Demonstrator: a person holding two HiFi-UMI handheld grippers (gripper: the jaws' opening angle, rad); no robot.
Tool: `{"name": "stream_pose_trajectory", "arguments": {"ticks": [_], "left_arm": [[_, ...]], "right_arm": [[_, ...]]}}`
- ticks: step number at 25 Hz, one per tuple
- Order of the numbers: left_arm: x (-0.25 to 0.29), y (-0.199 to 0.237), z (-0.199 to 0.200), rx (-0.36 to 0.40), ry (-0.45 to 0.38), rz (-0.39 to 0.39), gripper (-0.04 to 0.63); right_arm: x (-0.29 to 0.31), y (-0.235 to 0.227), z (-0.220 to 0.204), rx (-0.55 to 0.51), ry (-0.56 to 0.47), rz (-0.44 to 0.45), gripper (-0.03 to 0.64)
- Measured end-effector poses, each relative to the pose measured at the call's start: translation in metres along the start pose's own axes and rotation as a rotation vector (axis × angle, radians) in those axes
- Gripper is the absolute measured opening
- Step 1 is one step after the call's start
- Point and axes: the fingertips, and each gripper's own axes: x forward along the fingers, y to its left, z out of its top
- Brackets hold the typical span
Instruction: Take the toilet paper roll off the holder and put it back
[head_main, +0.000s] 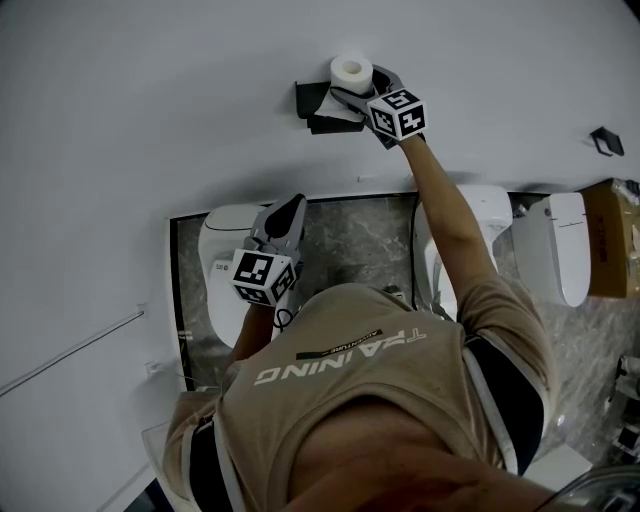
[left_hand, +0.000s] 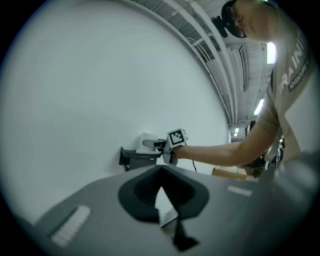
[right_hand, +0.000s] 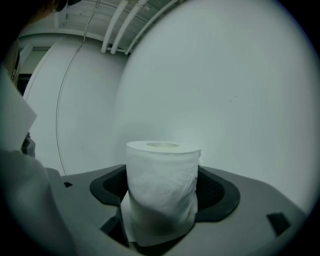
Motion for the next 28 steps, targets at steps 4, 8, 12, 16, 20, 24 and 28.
{"name": "stream_pose_trajectory", "arguments": {"ticks": [4, 8, 12, 16, 20, 24, 28], "left_arm": [[-0.001, -0.005, 0.000, 0.005, -0.003, -0.017, 0.000], [-0.004, -0.004, -0.004, -0.006, 0.003, -0.020, 0.000], [-0.005, -0.006, -0.004, -0.009, 0.000, -0.032, 0.000], [-0.008, -0.011, -0.005, -0.001, -0.012, -0.051, 0.000], [-0.017, -0.020, -0.008, 0.003, -0.020, -0.079, 0.000], [-0.028, -0.026, -0.020, -0.009, -0.015, -0.098, 0.000], [-0.041, -0.028, -0.030, -0.014, -0.007, -0.111, 0.000]], "right_arm": [[-0.007, 0.002, 0.007, 0.008, -0.039, 0.000, 0.353], [-0.023, 0.000, 0.008, 0.044, -0.071, -0.021, 0.353], [-0.042, 0.001, 0.004, 0.050, -0.080, -0.055, 0.353], [-0.067, 0.012, 0.004, 0.032, -0.098, -0.075, 0.352], [-0.099, 0.034, 0.007, -0.001, -0.104, -0.102, 0.351], [-0.134, 0.066, -0.001, -0.029, -0.087, -0.096, 0.350], [-0.170, 0.094, -0.020, -0.025, -0.094, -0.128, 0.217]]}}
